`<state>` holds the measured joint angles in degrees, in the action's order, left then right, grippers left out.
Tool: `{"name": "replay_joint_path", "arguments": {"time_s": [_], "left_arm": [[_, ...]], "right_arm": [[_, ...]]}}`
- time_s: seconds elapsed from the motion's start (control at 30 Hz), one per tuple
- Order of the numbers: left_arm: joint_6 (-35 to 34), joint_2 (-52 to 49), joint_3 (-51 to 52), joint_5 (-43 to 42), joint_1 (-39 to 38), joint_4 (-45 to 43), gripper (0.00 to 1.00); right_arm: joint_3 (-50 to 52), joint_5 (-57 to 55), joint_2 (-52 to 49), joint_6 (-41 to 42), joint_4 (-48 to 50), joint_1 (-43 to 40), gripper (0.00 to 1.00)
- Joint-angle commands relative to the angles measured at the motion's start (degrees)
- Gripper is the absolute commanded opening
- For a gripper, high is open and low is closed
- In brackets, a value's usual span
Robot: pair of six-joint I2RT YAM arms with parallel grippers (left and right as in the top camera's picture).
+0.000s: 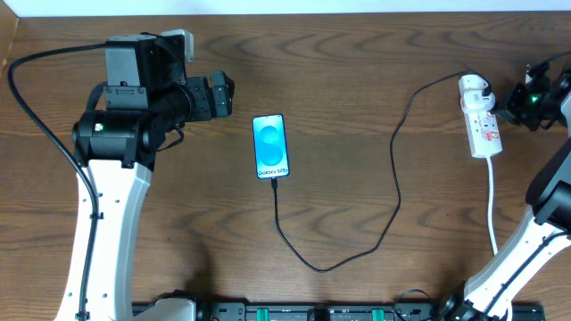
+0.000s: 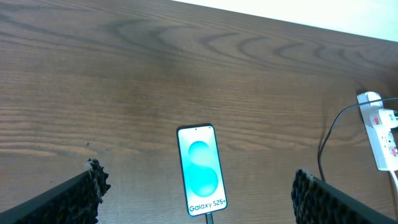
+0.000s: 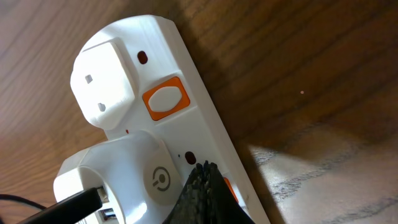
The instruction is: Plug charger to phone and switch on socket
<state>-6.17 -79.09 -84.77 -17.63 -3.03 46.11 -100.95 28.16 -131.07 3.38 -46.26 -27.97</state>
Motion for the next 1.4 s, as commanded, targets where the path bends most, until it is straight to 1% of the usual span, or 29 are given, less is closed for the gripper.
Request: {"name": "replay_joint_path", "arguments": {"time_s": [0.0,0.27,0.63,1.37], "left_arm": [[-0.1,0.2,-0.2,0.8,0.2,0.1,0.97],[-0.1,0.2,-0.2,0.8,0.2,0.1,0.97],[-0.1,0.2,-0.2,0.8,0.2,0.1,0.97],[-0.1,0.2,-0.2,0.8,0.2,0.1,0.97]], "right_arm": [[3.3,3.3,-2.5,-0.2,-2.3,5.2,0.01],[3.3,3.2,-2.5,1.2,-4.2,7.4,0.01],[3.3,3.1,-2.5,6.0,-4.9,9.7,0.01],[3.3,5.5,-2.5,6.5,-8.0,10.8,0.01]]}}
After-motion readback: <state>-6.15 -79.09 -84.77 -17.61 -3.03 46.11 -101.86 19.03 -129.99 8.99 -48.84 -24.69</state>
